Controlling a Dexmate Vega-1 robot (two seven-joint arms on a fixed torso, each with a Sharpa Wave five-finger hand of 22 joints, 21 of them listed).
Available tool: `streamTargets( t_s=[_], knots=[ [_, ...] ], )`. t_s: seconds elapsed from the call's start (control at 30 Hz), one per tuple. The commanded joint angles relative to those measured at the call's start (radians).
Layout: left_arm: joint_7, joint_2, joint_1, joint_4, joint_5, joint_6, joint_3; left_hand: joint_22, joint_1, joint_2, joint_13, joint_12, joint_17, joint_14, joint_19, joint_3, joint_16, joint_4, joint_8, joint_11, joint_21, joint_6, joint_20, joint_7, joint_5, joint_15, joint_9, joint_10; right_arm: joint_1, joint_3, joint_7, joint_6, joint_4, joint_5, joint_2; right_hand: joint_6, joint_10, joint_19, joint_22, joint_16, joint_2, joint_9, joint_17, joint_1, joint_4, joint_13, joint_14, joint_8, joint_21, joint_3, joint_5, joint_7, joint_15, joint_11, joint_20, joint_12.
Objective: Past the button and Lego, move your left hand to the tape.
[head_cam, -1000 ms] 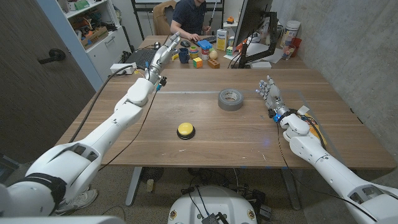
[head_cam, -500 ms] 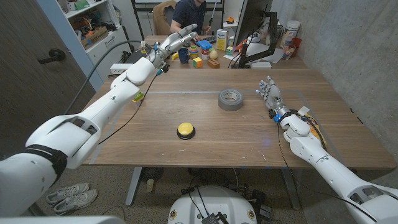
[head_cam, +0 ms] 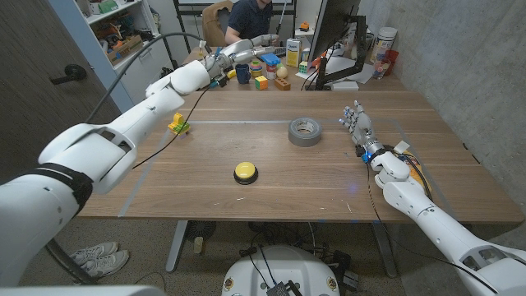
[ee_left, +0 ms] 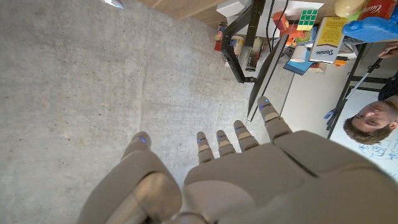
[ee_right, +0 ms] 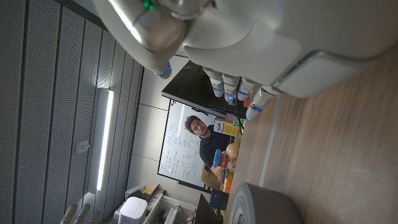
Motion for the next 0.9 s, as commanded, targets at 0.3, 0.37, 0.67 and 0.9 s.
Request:
streamTargets(
  t_s=[0.3, 0.37, 0.67, 0.9],
  knots=[
    [0.005, -0.142, -0.189, 0.289, 0.143, -0.201, 0.175, 0.002, 0.042, -0.035, 0.005, -0.006, 0.005, -0.042, -0.027, -0.013, -0.009, -0.034, -0.011, -0.001, -0.023, -0.043, 0.006, -0.002, 0.008, 0.007, 0.005, -0.059, 0.005, -0.004, 0.0, 0.015, 0.019, -0.003, 0.015, 0.007, 0.008, -0.049, 0.001, -0.003, 0.11, 0.005, 0.005, 0.0, 0.001, 0.005, -0.001, 0.007, -0.006, -0.001, 0.004, 0.006, 0.004, 0.005, -0.017, 0.007],
    [0.009, -0.156, -0.2, 0.315, 0.15, -0.212, 0.193, 0.002, 0.045, -0.039, 0.005, -0.008, 0.005, -0.051, -0.031, -0.015, -0.01, -0.037, -0.013, 0.001, -0.025, -0.05, 0.006, -0.002, 0.008, 0.01, 0.005, -0.074, 0.004, -0.003, -0.001, 0.015, 0.017, -0.003, 0.014, 0.007, 0.007, -0.049, 0.001, -0.003, 0.11, 0.005, 0.005, 0.0, 0.001, 0.005, -0.001, 0.007, -0.007, -0.001, 0.004, 0.006, 0.004, 0.006, -0.016, 0.007],
    [0.016, -0.198, -0.221, 0.396, 0.157, -0.231, 0.269, 0.002, 0.056, -0.055, 0.004, -0.011, 0.006, -0.087, -0.054, -0.029, -0.013, -0.046, -0.019, 0.002, -0.033, -0.089, 0.007, -0.002, 0.007, 0.017, 0.004, -0.131, 0.001, -0.002, -0.005, 0.013, 0.012, -0.004, 0.012, 0.008, 0.008, -0.047, 0.001, -0.004, 0.11, 0.005, 0.005, 0.0, 0.001, 0.005, 0.0, 0.007, -0.01, -0.001, 0.004, 0.006, 0.005, 0.006, -0.015, 0.007],
    [0.038, -0.227, -0.225, 0.429, 0.167, -0.211, 0.328, 0.002, 0.058, -0.06, 0.004, -0.009, 0.006, -0.097, -0.064, -0.035, -0.013, -0.047, -0.02, 0.002, -0.035, -0.1, 0.007, -0.002, 0.005, 0.019, 0.004, -0.14, 0.005, -0.005, -0.002, 0.013, 0.015, -0.004, 0.015, 0.008, 0.008, -0.047, 0.001, -0.005, 0.11, 0.005, 0.005, 0.0, 0.001, 0.005, 0.0, 0.007, -0.012, -0.001, 0.004, 0.006, 0.005, 0.006, -0.015, 0.007]
  ],
)
